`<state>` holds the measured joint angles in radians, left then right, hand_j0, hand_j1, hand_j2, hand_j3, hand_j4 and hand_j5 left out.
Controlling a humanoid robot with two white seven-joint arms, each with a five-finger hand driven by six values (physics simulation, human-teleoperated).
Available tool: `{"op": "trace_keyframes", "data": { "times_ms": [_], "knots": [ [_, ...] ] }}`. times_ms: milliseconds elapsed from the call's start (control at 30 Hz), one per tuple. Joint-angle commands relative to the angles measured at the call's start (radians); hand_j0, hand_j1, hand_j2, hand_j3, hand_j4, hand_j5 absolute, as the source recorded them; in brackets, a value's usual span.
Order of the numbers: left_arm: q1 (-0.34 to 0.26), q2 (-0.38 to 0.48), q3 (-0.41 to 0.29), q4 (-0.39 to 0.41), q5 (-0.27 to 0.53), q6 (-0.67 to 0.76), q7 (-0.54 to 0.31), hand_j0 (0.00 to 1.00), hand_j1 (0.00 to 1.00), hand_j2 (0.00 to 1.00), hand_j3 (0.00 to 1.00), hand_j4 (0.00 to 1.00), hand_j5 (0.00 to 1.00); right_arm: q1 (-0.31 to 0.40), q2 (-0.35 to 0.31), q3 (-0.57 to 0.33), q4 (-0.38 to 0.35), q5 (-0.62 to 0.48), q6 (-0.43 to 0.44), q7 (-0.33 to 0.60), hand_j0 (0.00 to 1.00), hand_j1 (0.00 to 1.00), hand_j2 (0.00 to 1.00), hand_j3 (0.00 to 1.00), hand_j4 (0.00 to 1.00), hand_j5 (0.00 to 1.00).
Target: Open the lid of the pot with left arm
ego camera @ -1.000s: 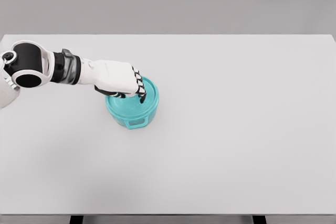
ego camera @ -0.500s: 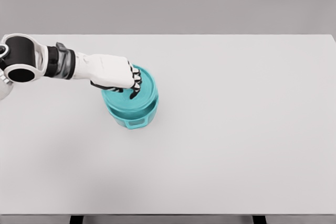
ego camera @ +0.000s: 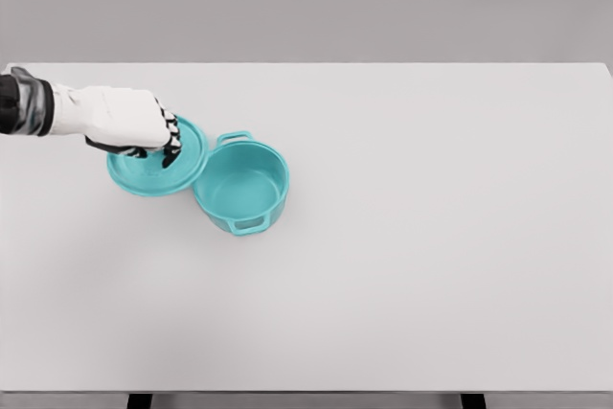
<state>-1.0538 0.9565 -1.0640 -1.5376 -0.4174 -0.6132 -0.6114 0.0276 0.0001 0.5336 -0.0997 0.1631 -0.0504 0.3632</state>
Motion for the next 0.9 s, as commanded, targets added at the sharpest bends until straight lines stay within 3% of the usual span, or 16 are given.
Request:
{"op": "trace_keyframes", "data": {
  "times_ms": [0,267,300,367,433,500,667,733,767,833,867],
  "knots": [
    [0.000,0.036,-0.001,0.002,0.000,0.002,0.000,0.45,0.45,0.45,0.45,0.45,0.45,0.000,0.000,0.000,0.000,0.000,0.000,0.000,1.00,1.00,1.00,1.00,1.00,1.00],
    [0.052,0.037,0.001,0.079,-0.095,0.002,0.000,0.47,0.47,0.47,0.47,0.47,0.47,0.000,0.000,0.000,0.000,0.000,0.000,0.000,1.00,1.00,1.00,1.00,1.00,1.00],
    [0.052,0.036,0.001,0.083,-0.095,0.002,0.000,0.51,0.51,0.51,0.51,0.51,0.51,0.000,0.000,0.000,0.000,0.000,0.000,0.000,1.00,1.00,1.00,1.00,1.00,1.00],
    [0.054,0.033,0.001,0.100,-0.095,0.002,0.000,0.68,0.68,0.68,0.68,0.68,0.68,0.000,0.000,0.000,0.000,0.000,0.000,0.000,1.00,1.00,1.00,1.00,1.00,1.00],
    [0.069,0.030,0.002,0.105,-0.093,0.004,0.000,0.93,0.93,0.93,0.93,0.93,0.93,0.000,0.000,0.000,0.000,0.000,0.000,0.000,1.00,1.00,1.00,1.00,1.00,1.00],
    [0.077,0.030,0.003,0.112,-0.093,0.003,0.000,1.00,1.00,1.00,1.00,1.00,1.00,0.000,0.000,0.000,0.000,0.000,0.000,0.000,1.00,1.00,1.00,1.00,1.00,1.00],
    [0.090,0.028,0.003,0.128,-0.093,0.009,0.000,1.00,1.00,1.00,1.00,1.00,1.00,0.000,0.000,0.000,0.000,0.000,0.000,0.000,1.00,1.00,1.00,1.00,1.00,1.00],
    [0.086,0.031,0.012,0.169,-0.077,0.013,0.000,1.00,1.00,1.00,1.00,1.00,1.00,0.000,0.000,0.000,0.000,0.000,0.000,0.000,1.00,1.00,1.00,1.00,1.00,1.00],
    [0.084,0.039,0.022,0.223,-0.022,0.013,0.000,1.00,1.00,1.00,1.00,1.00,1.00,0.000,0.000,0.000,0.000,0.000,0.000,0.000,1.00,1.00,1.00,1.00,1.00,1.00],
    [0.087,0.033,0.045,0.401,0.210,0.007,0.000,1.00,1.00,1.00,1.00,1.00,1.00,0.000,0.000,0.000,0.000,0.000,0.000,0.000,1.00,1.00,1.00,1.00,1.00,1.00],
    [0.089,0.030,0.055,0.471,0.273,0.003,0.000,1.00,1.00,1.00,1.00,1.00,1.00,0.000,0.000,0.000,0.000,0.000,0.000,0.000,1.00,1.00,1.00,1.00,1.00,1.00]
  ]
}}
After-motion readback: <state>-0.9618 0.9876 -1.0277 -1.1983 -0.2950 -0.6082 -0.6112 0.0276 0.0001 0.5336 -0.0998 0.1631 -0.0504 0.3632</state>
